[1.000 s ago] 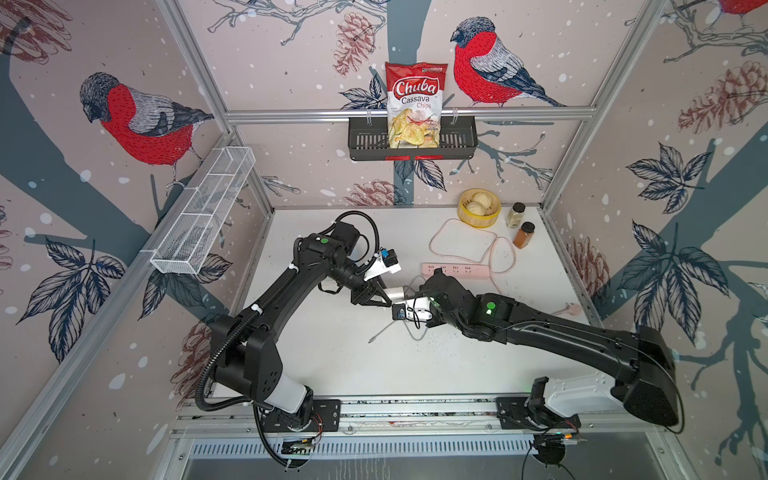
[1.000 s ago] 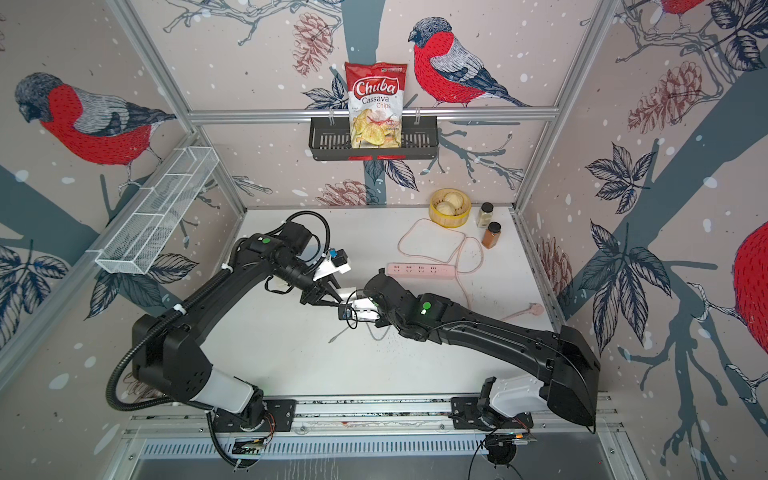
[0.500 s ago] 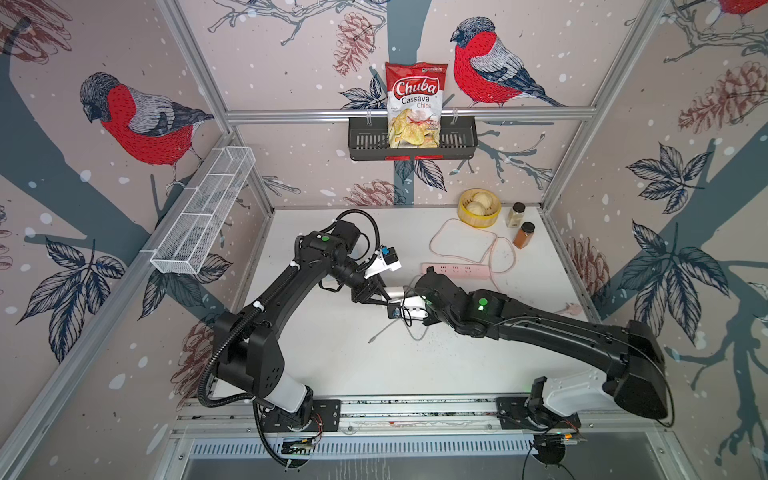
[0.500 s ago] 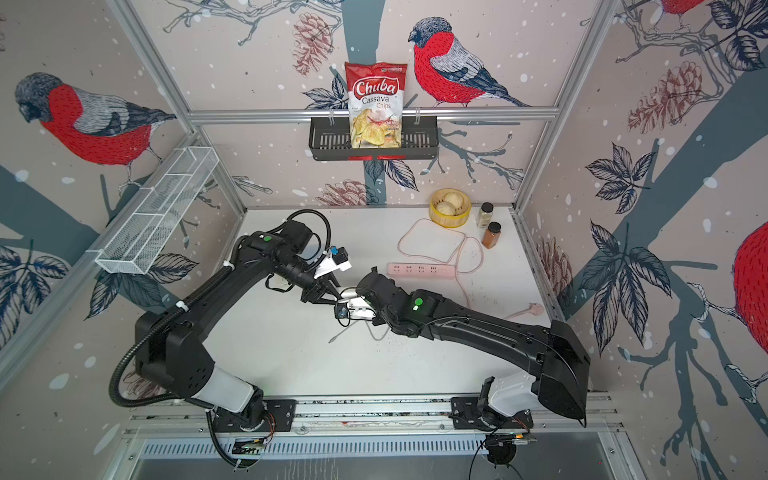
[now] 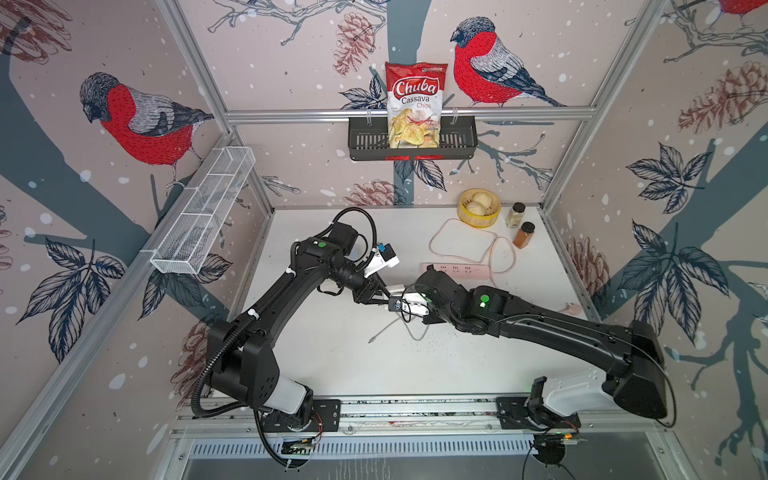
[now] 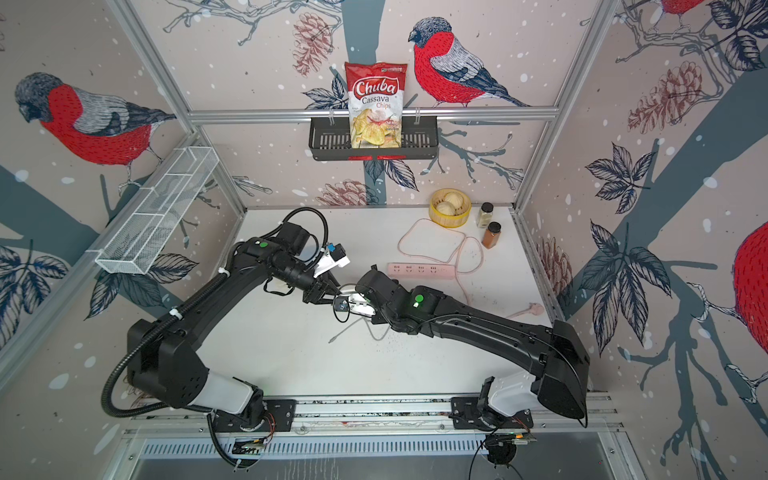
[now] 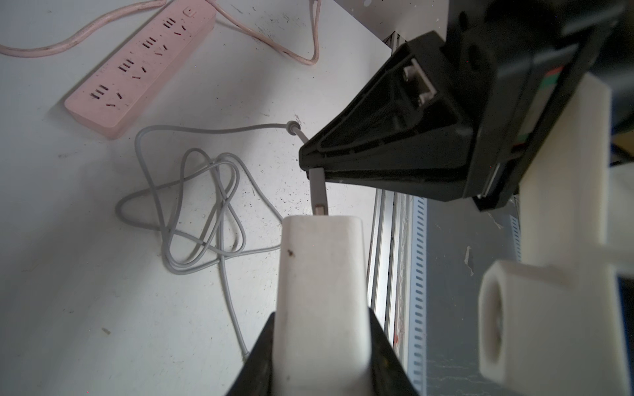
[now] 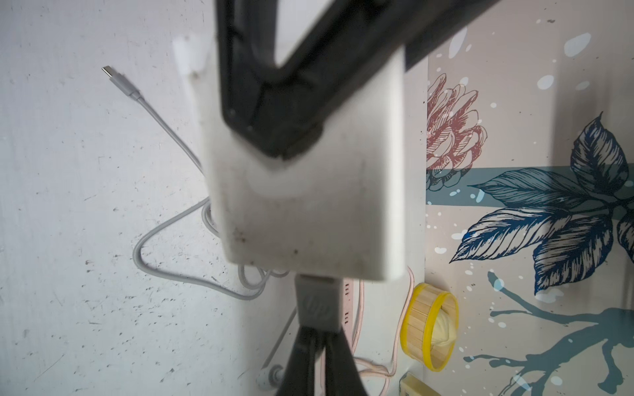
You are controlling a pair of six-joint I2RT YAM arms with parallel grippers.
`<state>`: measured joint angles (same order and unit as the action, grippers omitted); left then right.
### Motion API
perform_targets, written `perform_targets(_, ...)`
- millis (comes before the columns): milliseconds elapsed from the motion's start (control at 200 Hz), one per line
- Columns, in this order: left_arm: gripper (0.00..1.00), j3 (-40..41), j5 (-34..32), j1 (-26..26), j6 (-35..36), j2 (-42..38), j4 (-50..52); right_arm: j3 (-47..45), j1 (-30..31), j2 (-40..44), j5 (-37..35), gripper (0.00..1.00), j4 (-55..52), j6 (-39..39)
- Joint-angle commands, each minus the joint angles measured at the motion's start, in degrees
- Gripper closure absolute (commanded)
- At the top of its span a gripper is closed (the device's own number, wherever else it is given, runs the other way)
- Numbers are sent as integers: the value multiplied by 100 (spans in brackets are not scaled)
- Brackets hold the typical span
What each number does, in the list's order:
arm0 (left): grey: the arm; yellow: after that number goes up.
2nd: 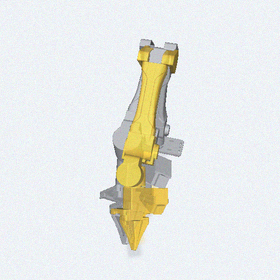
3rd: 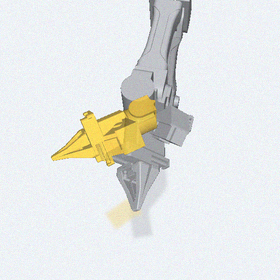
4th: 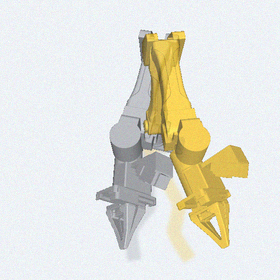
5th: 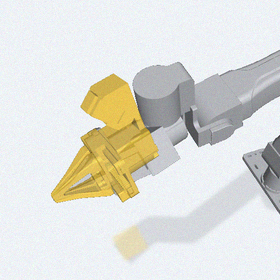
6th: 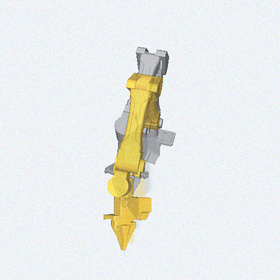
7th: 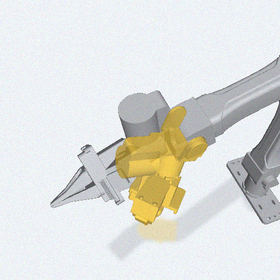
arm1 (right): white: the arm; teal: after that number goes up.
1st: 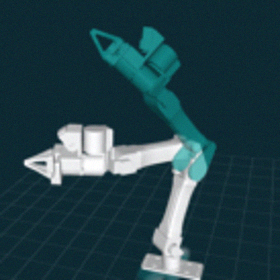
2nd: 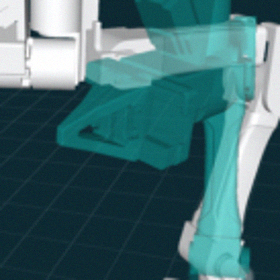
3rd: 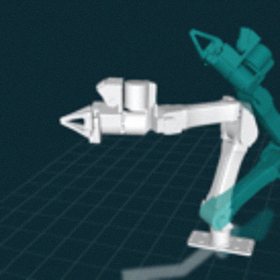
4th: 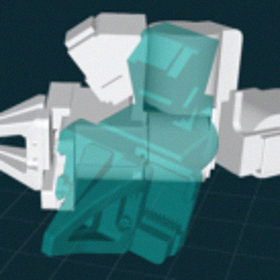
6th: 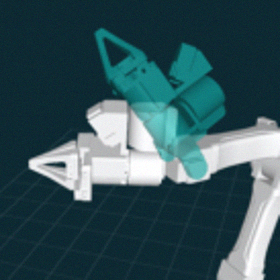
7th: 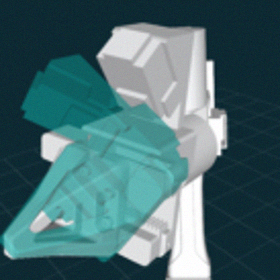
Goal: Charge the electronic scale
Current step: Insert the charging cable into the plug.
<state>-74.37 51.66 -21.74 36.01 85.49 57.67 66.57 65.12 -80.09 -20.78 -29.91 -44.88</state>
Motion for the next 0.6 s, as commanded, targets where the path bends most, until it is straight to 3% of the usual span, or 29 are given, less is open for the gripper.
perform_targets(0,100,-44,565,3,-47,37,-617,66,68,5,619,100,1010,207)
perform_targets(275,100,-2,648,-15,75,46,-442,-301,250,300,1047,100,1438,-110)
perform_targets(595,100,-58,800,-15,5,169,-380,-552,336,399,731,100,1990,-223)
